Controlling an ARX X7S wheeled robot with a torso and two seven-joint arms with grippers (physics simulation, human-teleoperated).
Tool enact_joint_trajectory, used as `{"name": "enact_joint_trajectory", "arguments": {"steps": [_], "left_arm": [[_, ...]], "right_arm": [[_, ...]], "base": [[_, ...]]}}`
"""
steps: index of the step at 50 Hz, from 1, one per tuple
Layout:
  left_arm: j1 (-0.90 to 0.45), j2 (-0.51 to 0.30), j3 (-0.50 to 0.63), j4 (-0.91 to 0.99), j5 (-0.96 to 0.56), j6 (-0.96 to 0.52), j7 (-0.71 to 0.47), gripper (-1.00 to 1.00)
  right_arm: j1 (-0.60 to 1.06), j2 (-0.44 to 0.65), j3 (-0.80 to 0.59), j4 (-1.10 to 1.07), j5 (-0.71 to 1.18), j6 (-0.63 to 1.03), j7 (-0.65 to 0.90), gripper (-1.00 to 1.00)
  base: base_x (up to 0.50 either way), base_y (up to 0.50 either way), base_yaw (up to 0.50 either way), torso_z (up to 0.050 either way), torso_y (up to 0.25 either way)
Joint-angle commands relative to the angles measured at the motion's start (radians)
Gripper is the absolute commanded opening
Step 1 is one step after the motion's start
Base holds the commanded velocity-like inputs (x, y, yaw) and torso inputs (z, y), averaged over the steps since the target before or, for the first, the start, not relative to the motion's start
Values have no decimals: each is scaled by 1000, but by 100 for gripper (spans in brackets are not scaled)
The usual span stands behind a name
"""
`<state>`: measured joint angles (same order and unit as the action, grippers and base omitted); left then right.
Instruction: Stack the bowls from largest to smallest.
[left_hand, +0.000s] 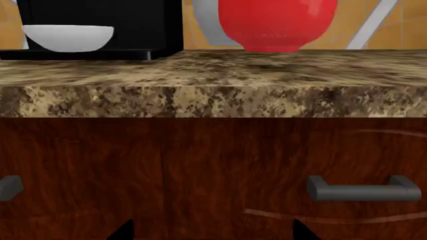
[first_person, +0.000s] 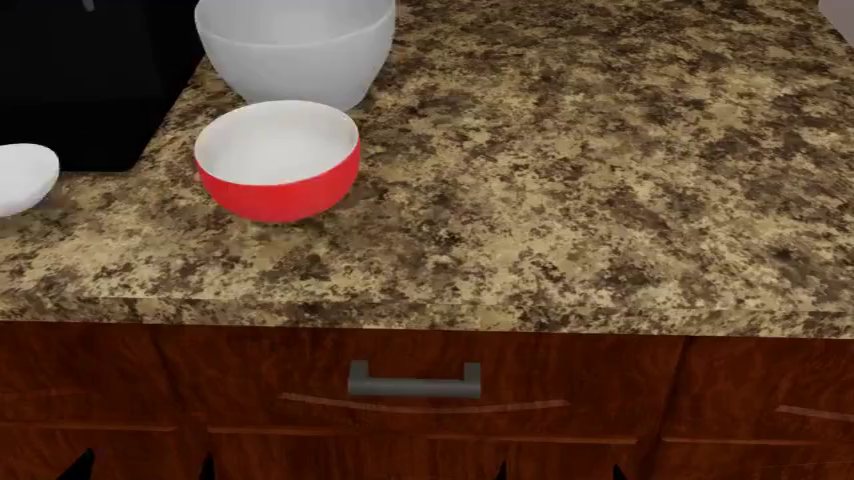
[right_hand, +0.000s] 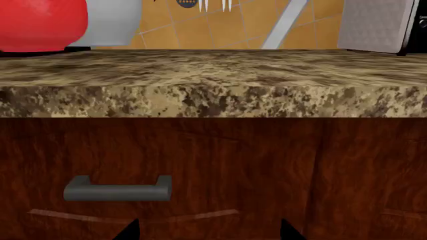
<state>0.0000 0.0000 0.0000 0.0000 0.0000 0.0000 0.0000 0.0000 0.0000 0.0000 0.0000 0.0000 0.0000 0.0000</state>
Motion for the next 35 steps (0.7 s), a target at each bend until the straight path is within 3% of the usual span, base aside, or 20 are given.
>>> {"name": "enact_joint_trajectory", "arguments": {"steps": [1,19,35], "left_arm": [[6,-8,9,14,-8,-8,-9,100],[-1,-56,63,6,-53,5,-81,100],[3,-81,92,9,-72,38,-95,100]], "right_arm": [[-5,14,-19,-9,14,4,19,100],[-2,59,-70,-11,64,-8,73,100],[-1,81,-97,-17,76,-4,101,100]], "base": [[0,0,0,0,0],[0,0,0,0,0],[0,0,0,48,0]]}}
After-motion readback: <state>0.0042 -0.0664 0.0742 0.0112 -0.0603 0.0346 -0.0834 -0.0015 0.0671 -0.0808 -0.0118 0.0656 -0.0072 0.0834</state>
